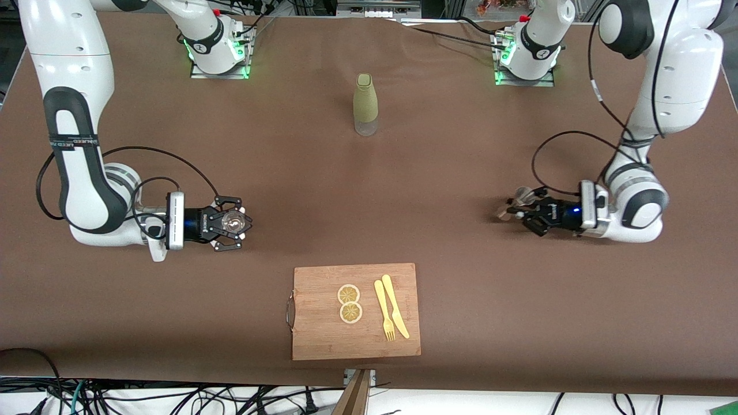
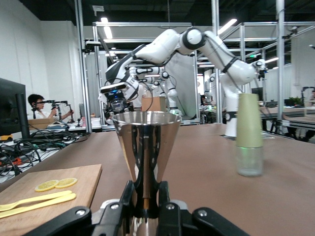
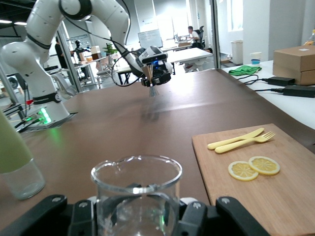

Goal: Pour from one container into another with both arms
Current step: 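Lift the beaker with the right gripper while the left gripper brings the jigger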

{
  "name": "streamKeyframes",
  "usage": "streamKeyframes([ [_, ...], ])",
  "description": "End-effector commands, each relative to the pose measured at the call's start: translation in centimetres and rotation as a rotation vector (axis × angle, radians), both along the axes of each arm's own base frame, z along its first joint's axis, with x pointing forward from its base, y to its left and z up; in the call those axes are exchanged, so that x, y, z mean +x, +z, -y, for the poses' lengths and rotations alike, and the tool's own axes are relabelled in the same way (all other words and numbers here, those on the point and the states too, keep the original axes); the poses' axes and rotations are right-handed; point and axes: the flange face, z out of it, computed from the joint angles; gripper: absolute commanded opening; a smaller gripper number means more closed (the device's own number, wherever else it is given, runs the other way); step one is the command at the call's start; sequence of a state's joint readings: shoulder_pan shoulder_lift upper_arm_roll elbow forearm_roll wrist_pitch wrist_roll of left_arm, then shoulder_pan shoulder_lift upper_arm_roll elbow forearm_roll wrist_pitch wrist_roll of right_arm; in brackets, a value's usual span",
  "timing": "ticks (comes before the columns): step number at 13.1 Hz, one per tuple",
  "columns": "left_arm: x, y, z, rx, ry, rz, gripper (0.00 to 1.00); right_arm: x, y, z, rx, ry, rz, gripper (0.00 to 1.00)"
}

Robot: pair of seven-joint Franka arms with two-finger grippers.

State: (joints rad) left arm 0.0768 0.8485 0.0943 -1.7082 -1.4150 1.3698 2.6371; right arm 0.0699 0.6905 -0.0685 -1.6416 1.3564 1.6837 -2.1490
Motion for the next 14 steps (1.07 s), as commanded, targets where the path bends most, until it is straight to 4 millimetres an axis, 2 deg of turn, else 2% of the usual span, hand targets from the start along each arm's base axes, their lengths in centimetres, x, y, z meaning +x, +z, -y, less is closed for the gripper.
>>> streamKeyframes([
  [1,0.9,-0.1,5.2,0.008,0.082,-0.024,0.0,0.3,1.3,-2.0,0.003,-0.071,0.008,0.01],
  [5,0.7,-1.2,14.4,0.016,0.175,-0.087,0.0,0.6,3.0,-6.9,-0.068,-0.155,0.006,0.01],
  [9,-0.7,-1.8,22.0,0.066,0.204,-0.133,0.0,-0.6,5.6,-13.3,-0.139,-0.249,-0.035,0.01],
  [10,-1.1,-2.0,23.5,0.085,0.21,-0.138,0.0,-0.8,6.4,-14.3,-0.148,-0.27,-0.033,0.01],
  [14,-2.2,-2.2,27.8,0.128,0.263,-0.166,0.0,-2.3,6.3,-18.3,-0.209,-0.318,0.003,0.01],
])
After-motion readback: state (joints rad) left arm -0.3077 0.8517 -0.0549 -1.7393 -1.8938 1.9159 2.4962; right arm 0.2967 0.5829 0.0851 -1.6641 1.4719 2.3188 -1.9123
